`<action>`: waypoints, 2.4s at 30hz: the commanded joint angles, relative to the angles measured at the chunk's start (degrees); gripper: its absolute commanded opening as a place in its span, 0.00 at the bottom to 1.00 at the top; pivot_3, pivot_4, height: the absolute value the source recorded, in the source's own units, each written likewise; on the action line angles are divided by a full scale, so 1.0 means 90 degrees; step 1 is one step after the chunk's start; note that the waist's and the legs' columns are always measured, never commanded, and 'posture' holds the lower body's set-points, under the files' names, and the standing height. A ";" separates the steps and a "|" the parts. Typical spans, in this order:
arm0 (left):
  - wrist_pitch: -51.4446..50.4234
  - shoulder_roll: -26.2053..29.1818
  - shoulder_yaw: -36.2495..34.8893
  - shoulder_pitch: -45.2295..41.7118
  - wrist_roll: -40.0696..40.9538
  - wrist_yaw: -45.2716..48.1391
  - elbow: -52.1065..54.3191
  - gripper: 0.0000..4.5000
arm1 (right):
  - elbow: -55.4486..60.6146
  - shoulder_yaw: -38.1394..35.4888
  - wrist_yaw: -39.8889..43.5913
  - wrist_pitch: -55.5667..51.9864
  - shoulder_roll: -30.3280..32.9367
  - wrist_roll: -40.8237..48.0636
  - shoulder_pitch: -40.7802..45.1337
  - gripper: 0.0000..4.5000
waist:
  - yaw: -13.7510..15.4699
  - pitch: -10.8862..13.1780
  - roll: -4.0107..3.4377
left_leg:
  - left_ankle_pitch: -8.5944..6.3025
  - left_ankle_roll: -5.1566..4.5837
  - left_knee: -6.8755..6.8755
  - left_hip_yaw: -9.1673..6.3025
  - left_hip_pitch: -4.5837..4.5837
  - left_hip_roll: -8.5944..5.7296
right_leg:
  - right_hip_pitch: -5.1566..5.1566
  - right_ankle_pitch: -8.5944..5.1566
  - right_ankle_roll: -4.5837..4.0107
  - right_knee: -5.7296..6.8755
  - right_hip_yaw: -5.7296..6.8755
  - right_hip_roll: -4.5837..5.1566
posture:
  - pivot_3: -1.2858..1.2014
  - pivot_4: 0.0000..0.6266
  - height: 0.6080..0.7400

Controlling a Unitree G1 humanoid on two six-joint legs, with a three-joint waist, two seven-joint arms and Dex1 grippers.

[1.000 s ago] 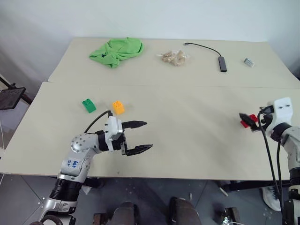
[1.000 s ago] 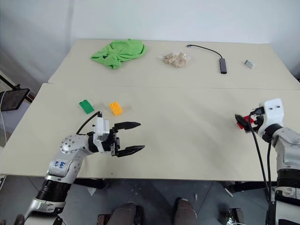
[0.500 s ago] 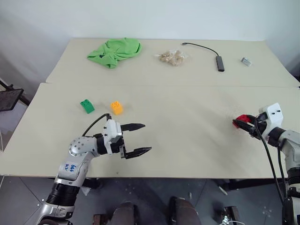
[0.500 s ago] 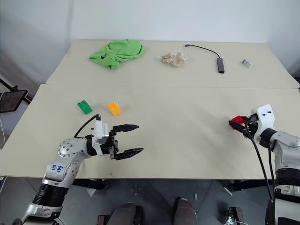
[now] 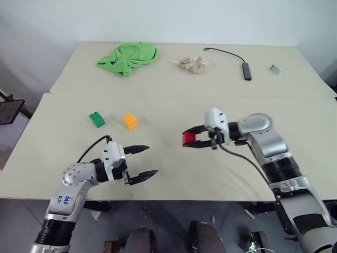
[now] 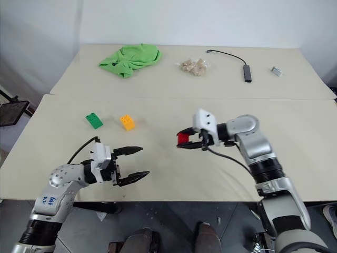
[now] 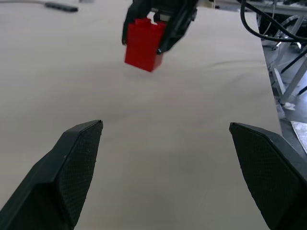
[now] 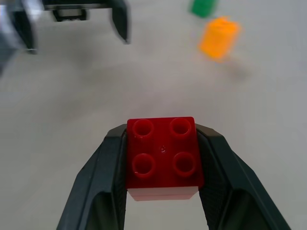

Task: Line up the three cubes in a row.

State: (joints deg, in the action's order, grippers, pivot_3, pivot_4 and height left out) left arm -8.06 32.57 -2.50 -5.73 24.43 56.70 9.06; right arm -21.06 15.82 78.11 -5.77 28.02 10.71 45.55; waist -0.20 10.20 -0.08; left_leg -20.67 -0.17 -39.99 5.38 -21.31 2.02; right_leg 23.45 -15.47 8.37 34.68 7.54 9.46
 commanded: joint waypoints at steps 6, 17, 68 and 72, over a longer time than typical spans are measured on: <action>-0.0110 0.0233 -0.0637 0.0584 0.0230 -0.0244 0.0558 1.00 | -0.1009 -0.0062 -0.0213 0.0576 -0.0118 -0.0408 0.0230 0.34 | -0.0043 0.0001 0.0000 | 0.0002 0.0003 0.0002 0.0005 0.0004 0.0003 | 0.0001 0.0000 -0.0001 0.0005 0.0000 -0.0001 | 0.52 0.24 1.00; -0.0135 0.0060 -0.1238 0.1098 0.0298 -0.0823 0.0591 1.00 | -0.0795 -0.0361 -0.0348 0.0657 -0.0220 -0.0164 0.0044 0.76 | -0.0164 0.0002 -0.0001 | 0.0001 0.0005 0.0008 0.0005 0.0006 0.0004 | 0.0003 0.0000 -0.0001 0.0008 -0.0001 -0.0001 | 0.52 0.24 1.00; -0.0588 -0.2975 -0.1643 -0.3108 -0.1888 -0.8309 -0.2616 0.80 | 0.2743 -0.1870 -0.1009 0.1219 -0.0505 0.2073 -0.3481 1.00 | 0.0117 -0.0001 0.0028 | -0.0005 -0.0001 -0.0001 0.0009 0.0009 0.0000 | -0.0013 0.0004 0.0000 -0.0012 0.0004 -0.0003 | 0.52 0.24 1.00; -0.0707 -0.2966 -0.1619 -0.2970 -0.1881 -0.8252 -0.2381 0.52 | 0.2695 -0.1841 -0.1011 0.1295 -0.0534 0.2032 -0.3520 1.00 | 0.0128 -0.0001 0.0028 | -0.0005 -0.0001 -0.0001 0.0009 0.0009 0.0000 | -0.0013 0.0005 0.0001 -0.0012 0.0004 -0.0003 | 0.52 0.24 1.00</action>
State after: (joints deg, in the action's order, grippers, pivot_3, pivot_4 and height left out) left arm -14.37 5.52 -17.37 -32.94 7.89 -17.85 -15.61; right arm 1.77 -0.36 69.17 4.91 23.01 28.39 14.21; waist 0.95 10.19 0.17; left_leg -20.71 -0.18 -40.00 5.47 -21.23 2.02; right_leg 23.34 -15.43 8.38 34.56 7.57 9.43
